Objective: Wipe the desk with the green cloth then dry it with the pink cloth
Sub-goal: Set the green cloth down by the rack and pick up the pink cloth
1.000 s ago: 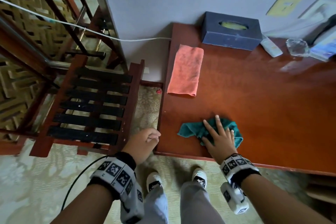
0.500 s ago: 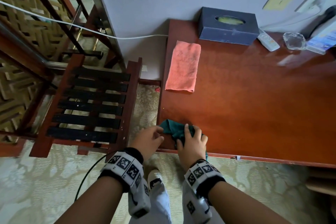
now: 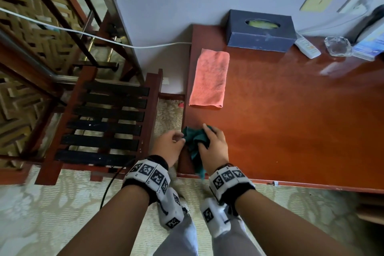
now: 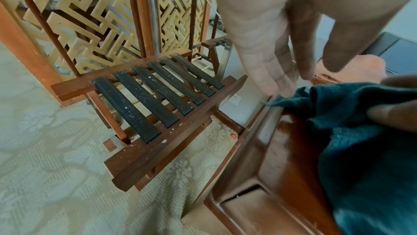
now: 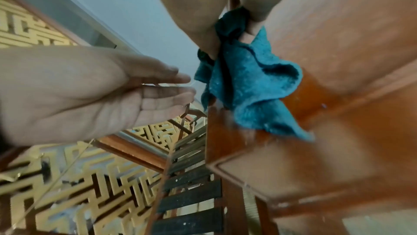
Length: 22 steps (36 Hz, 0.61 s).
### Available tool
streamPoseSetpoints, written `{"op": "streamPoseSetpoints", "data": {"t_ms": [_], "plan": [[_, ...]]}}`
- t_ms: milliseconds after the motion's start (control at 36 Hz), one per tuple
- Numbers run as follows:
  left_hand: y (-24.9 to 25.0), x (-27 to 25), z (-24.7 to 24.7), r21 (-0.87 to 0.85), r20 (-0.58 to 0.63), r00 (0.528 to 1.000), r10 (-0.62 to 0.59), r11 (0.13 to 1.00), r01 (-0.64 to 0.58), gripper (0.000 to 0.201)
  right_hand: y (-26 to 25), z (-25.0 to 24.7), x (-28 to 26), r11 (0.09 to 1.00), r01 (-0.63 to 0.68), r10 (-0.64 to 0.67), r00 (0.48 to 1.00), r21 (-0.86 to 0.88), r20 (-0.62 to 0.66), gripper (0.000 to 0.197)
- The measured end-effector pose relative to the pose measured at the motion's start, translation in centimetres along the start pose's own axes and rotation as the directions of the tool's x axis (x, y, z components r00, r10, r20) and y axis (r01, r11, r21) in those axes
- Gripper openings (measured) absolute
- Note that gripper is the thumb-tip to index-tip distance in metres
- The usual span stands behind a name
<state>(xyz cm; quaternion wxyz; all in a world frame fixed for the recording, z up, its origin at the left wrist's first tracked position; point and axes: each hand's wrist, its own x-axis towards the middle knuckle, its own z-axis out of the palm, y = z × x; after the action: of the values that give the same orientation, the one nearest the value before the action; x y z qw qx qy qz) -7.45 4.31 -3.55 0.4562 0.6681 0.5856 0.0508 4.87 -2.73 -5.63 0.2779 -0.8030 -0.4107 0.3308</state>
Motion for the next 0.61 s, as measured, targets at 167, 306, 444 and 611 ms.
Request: {"op": "streamPoseSetpoints", "data": {"t_ms": [167, 306, 444, 611], "plan": [[-1.9, -0.2, -0.9, -0.104, -0.019, 0.998, -0.058, 0.993, 0.056, 0.012, -1.7, 1.3, 4.0, 0.973, 0.196, -0.169, 0.963, -0.118, 0.21, 0.069], [-2.5, -0.5, -1.0, -0.092, -0.017, 0.999, -0.044, 0.995, 0.043, 0.008, -0.5, 2.3, 4.5, 0.87, 0.332, -0.197, 0.911, -0.364, 0.361, 0.068], [-1.7, -0.8, -0.1, -0.106, 0.032, 0.998, -0.053, 0.993, 0.056, 0.013, 0.6, 1.4, 2.3, 0.845, 0.411, -0.266, 0.878, -0.341, 0.399, 0.058], [-1.0, -1.8, 0.8, -0.05, 0.08, 0.995, -0.051, 0.997, 0.055, 0.009, 0.8, 0.6, 0.0, 0.854, 0.416, -0.264, 0.864, -0.312, 0.428, 0.051]]}}
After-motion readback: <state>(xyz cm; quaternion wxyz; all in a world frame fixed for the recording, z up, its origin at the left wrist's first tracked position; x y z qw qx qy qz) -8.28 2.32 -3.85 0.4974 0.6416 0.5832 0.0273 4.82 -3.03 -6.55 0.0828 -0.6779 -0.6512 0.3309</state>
